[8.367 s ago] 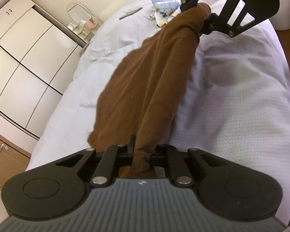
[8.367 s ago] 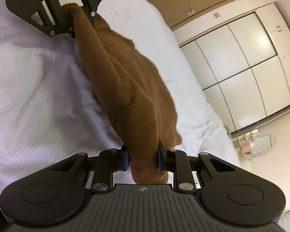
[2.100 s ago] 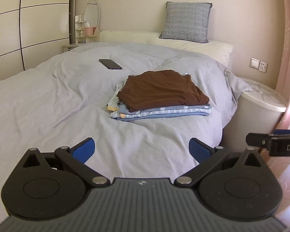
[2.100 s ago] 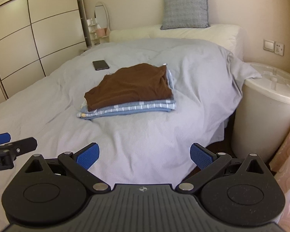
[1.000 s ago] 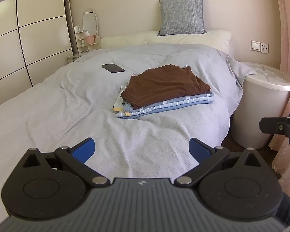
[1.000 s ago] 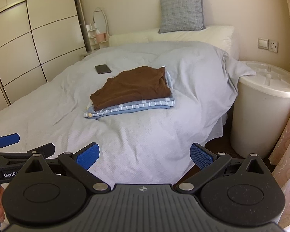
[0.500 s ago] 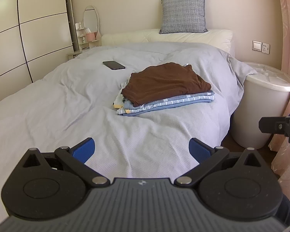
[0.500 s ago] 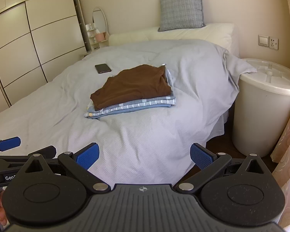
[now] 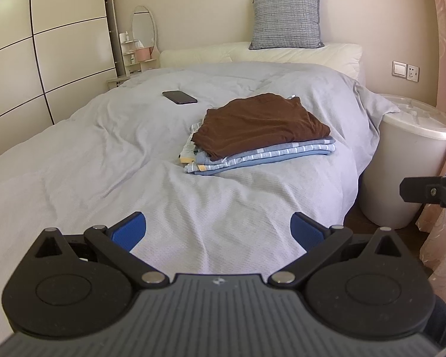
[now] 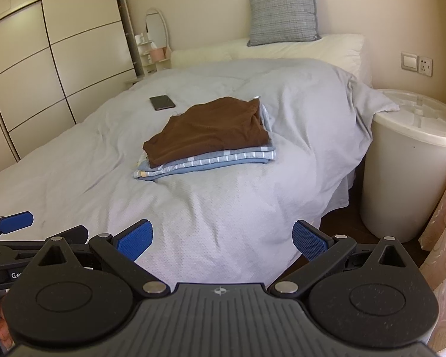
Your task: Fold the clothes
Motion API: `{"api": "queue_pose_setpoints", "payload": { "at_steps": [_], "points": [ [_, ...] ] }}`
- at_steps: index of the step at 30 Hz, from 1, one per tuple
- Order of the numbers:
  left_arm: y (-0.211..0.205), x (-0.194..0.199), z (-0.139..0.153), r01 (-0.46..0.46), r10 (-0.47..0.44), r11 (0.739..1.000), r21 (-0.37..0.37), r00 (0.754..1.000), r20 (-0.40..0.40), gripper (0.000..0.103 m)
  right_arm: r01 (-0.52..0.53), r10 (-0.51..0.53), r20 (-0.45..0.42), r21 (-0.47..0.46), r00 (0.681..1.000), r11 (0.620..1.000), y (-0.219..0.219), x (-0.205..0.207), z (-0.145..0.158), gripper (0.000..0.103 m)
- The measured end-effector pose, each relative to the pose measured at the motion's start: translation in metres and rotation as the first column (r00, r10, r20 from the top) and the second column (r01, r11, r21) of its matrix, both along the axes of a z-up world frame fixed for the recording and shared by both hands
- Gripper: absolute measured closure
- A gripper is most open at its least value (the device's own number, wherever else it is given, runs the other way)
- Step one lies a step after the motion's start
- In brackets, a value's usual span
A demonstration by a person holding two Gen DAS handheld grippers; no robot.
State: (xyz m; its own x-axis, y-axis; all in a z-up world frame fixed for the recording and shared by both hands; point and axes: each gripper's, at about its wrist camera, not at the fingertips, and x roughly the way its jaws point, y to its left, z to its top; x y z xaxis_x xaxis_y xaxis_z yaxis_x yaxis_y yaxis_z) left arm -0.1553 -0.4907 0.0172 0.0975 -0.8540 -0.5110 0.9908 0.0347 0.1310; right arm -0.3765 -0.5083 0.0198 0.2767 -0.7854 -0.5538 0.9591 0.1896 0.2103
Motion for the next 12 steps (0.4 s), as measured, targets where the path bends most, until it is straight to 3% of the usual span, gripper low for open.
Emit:
{"api": "queue_pose_setpoints", "payload": {
  "at_steps": [12],
  "points": [
    [-0.0005,0.0006,0.0018,-0.007,0.007,1.0,-0.014,1.0,0.002,0.001,-0.005,0.005,0.005,-0.001,1.0,1.0,-0.0011,0.001,0.001,0.0]
  ]
}}
